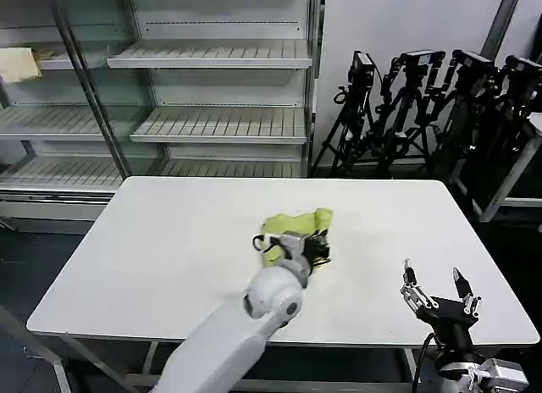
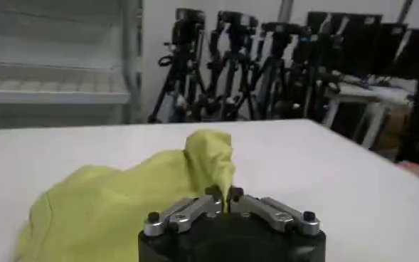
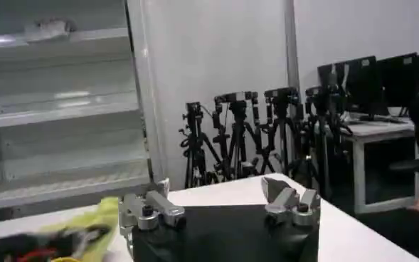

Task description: Fold and organize the clothes.

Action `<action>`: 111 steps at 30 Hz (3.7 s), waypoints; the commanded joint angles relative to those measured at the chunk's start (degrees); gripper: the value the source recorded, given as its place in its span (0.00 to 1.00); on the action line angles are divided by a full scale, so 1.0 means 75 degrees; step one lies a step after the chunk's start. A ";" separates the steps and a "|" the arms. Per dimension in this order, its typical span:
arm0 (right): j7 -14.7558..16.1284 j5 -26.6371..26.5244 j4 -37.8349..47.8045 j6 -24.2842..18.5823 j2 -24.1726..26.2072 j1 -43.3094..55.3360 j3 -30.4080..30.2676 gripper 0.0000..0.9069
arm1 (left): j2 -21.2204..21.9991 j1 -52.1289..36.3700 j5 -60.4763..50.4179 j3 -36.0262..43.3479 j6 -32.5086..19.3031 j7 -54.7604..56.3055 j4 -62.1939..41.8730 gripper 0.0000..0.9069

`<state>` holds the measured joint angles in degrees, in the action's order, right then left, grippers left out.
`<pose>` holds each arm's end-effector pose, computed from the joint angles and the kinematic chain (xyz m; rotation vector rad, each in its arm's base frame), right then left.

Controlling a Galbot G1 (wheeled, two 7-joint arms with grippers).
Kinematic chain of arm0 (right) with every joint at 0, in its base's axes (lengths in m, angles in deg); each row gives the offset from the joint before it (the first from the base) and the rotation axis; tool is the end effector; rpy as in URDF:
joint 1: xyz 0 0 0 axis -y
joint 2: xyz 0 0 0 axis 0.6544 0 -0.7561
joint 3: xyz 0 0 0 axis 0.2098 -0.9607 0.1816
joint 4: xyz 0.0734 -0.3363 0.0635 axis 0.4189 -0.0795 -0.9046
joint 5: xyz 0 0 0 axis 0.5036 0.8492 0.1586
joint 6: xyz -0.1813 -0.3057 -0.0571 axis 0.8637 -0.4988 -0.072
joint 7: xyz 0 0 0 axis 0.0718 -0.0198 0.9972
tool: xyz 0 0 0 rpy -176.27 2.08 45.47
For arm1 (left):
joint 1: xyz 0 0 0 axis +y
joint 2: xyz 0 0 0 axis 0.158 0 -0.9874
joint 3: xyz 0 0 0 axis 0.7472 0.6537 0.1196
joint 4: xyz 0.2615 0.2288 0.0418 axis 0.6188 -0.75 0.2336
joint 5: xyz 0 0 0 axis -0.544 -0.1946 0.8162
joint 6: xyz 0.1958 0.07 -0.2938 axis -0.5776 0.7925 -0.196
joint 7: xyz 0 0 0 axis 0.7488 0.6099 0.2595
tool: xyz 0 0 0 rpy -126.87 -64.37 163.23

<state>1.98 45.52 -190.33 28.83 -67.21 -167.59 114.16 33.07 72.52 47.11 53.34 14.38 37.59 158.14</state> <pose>0.1365 -0.0350 -0.1738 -0.2634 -3.0848 -0.1581 0.3837 -0.2108 -0.2068 -0.6605 -2.6643 0.0750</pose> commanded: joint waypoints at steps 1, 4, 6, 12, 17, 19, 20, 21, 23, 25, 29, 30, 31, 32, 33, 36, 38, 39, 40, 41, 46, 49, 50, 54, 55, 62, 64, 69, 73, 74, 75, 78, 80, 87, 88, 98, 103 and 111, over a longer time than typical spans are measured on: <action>-0.0002 0.0026 0.0001 0.0020 -0.0040 -0.0004 0.0003 1.00 | 0.0703 -0.1053 0.1478 -0.0366 -0.0219 0.0207 0.0007 0.03; -0.0004 0.0017 0.0041 0.0036 0.0004 0.0032 -0.0009 1.00 | 0.0339 -0.1210 0.2395 -0.0925 -0.0414 0.0279 0.0479 0.03; -0.0004 0.0017 0.0074 0.0040 0.0022 0.0049 -0.0027 1.00 | -0.0043 -0.1293 0.2806 -0.1559 -0.0449 0.0332 0.0710 0.03; -0.0006 0.0021 0.0235 0.0043 0.0054 0.0190 -0.0144 1.00 | -0.1931 -0.1173 0.3444 -0.2658 -0.0481 0.0194 0.1095 0.03; -0.0009 0.0048 0.0391 0.0048 0.0042 0.0325 -0.0311 1.00 | -0.3835 -0.0644 0.3401 -0.3130 -0.0180 -0.0327 0.1647 0.03; -0.0005 0.0069 0.0463 0.0043 0.0049 0.0374 -0.0388 1.00 | -0.4398 -0.0472 0.3279 -0.3237 0.0051 -0.0476 0.1848 0.03; -0.0003 0.0069 0.0482 0.0039 0.0052 0.0387 -0.0407 1.00 | -0.4587 -0.0436 0.3190 -0.3236 0.0049 -0.0568 0.1942 0.03; -0.0001 0.0066 0.0503 0.0036 0.0053 0.0412 -0.0425 1.00 | -0.4924 -0.0420 0.2877 -0.3226 0.0055 -0.0763 0.2052 0.03; -0.0001 0.0069 0.0515 0.0034 0.0040 0.0446 -0.0468 1.00 | -0.5295 -0.0427 0.2342 -0.3161 0.0065 -0.1002 0.2185 0.03; -0.0002 0.0092 0.0537 0.0034 0.0009 0.0476 -0.0515 1.00 | -0.5586 -0.0469 0.1167 -0.2948 0.0068 -0.1317 0.2267 0.03; 0.0003 0.0220 0.0566 0.0018 -0.0121 0.0470 -0.0625 1.00 | -0.5566 -0.0184 -0.1098 -0.1934 0.0054 -0.1751 0.2417 0.03; 0.0006 0.0250 0.0566 0.0015 -0.0166 0.0457 -0.0633 1.00 | -0.5346 -0.0046 -0.1784 -0.1215 0.0052 -0.1746 0.2432 0.03; 0.0006 0.0266 0.0566 0.0014 -0.0202 0.0447 -0.0634 1.00 | -0.5224 0.0000 -0.2280 -0.0797 0.0050 -0.1757 0.2396 0.03; 0.0004 0.0300 0.0565 0.0014 -0.0263 0.0424 -0.0634 1.00 | -0.4898 0.0084 -0.2867 -0.0329 0.0044 -0.1789 0.2271 0.03; 0.0012 0.0315 0.0556 -0.0009 -0.0278 0.0368 -0.0613 1.00 | -0.4502 0.0171 -0.3483 0.0216 0.0041 -0.1789 0.2000 0.03; 0.0016 0.0313 0.0437 -0.0025 -0.0315 0.0251 -0.0516 1.00 | -0.3355 0.0184 -0.4513 0.1097 -0.0043 -0.1775 0.0962 0.03; 0.0021 0.0300 0.0368 -0.0027 -0.0321 0.0190 -0.0447 1.00 | -0.2486 0.0025 -0.4700 0.1390 -0.0088 -0.1731 0.0471 0.03; 0.0021 0.0291 0.0303 -0.0027 -0.0331 0.0130 -0.0384 1.00 | -0.2207 -0.0056 -0.4676 0.1491 -0.0064 -0.1705 0.0371 0.03; 0.0019 0.0291 0.0280 -0.0027 -0.0342 0.0103 -0.0366 1.00 | -0.1861 -0.0174 -0.4654 0.1545 -0.0040 -0.1695 0.0328 0.03; 0.0020 0.0289 0.0236 -0.0027 -0.0354 0.0064 -0.0323 1.00 | -0.1446 -0.0382 -0.4554 0.1650 0.0007 -0.1657 0.0262 0.03; 0.0023 0.0299 0.0142 -0.0054 -0.0465 -0.0071 -0.0265 1.00 | -0.0540 -0.1126 -0.3736 0.1923 0.0059 -0.1508 0.0099 0.03; 0.0027 0.0326 0.0082 -0.0069 -0.0555 -0.0132 -0.0302 1.00 | -0.0140 -0.1338 -0.3449 0.2007 0.0057 -0.1441 -0.0335 0.03; 0.0027 0.0332 0.0071 -0.0071 -0.0571 -0.0143 -0.0314 1.00 | -0.0029 -0.1381 -0.3352 0.2019 0.0057 -0.1391 -0.0470 0.03; 0.0027 0.0340 0.0036 -0.0064 -0.0594 -0.0149 -0.0349 1.00 | 0.0351 -0.1342 -0.3080 0.1980 0.0056 -0.1240 -0.0965 0.11; 0.0029 0.0339 0.0031 -0.0061 -0.0592 -0.0147 -0.0352 1.00 | 0.0411 -0.1320 -0.3073 0.1949 0.0055 -0.1235 -0.1018 0.27; 0.0029 0.0359 0.0035 -0.0002 -0.0584 -0.0117 -0.0413 1.00 | 0.0859 -0.1172 -0.1890 0.1353 -0.0217 -0.0885 -0.1053 1.00; 0.0035 0.0377 0.0033 0.0002 -0.0579 -0.0116 -0.0429 1.00 | 0.0979 -0.1177 -0.1299 0.1140 -0.0512 -0.0700 -0.1070 1.00; 0.0040 0.0392 0.0034 0.0021 -0.0516 -0.0119 -0.0417 1.00 | 0.1158 -0.1177 -0.0415 0.0688 -0.1228 -0.0278 -0.1224 1.00; 0.0045 0.0383 0.0017 0.0041 -0.0468 -0.0076 -0.0411 1.00 | 0.0957 -0.0927 0.0046 0.0229 -0.1414 -0.0113 -0.0701 1.00; 0.0049 0.0390 0.0016 0.0046 -0.0462 -0.0052 -0.0419 1.00 | 0.0776 -0.0842 0.0077 0.0130 -0.1397 -0.0111 -0.0370 1.00; 0.0053 0.0405 0.0016 0.0045 -0.0458 -0.0042 -0.0425 1.00 | 0.0609 -0.0765 0.0076 0.0054 -0.1390 -0.0110 -0.0161 1.00; 0.0084 0.0620 0.0045 0.0012 -0.0413 0.0019 -0.0482 1.00 | -0.0180 -0.0374 -0.0242 -0.0300 -0.1421 -0.0211 0.0694 1.00; 0.0098 0.0813 0.0175 0.0005 -0.0278 0.0167 -0.0502 1.00 | -0.0827 0.0126 -0.0482 -0.0684 -0.1472 -0.0315 0.1257 1.00; -0.0518 -0.0738 0.1165 0.0623 0.0077 0.1637 -0.0629 1.00 | -0.2623 0.2166 -0.0504 -0.2480 -0.1502 -0.0429 0.3009 1.00; -0.0647 -0.1248 0.1380 0.0716 0.0120 0.1950 -0.0607 1.00 | -0.2750 0.2453 -0.0517 -0.2663 -0.1536 -0.0425 0.3272 1.00; -0.2148 -0.5123 0.3549 0.1354 0.0365 0.4317 -0.0453 1.00 | -0.2692 0.6502 -0.1366 -0.4269 -0.1750 -0.0561 0.5385 1.00; -0.2282 -0.5751 0.4576 0.1373 0.0363 0.5127 -0.0485 1.00 | -0.2469 0.7085 -0.1517 -0.4526 -0.1820 -0.0555 0.5573 1.00; -0.2136 -0.6205 0.5961 0.1403 -0.0038 0.6275 -0.0610 1.00 | -0.2373 0.7315 -0.1634 -0.4569 -0.1842 -0.0558 0.5635 1.00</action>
<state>-11.45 10.72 -161.11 38.04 -65.98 -134.39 109.82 16.22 115.26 36.70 24.35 1.13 33.60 193.91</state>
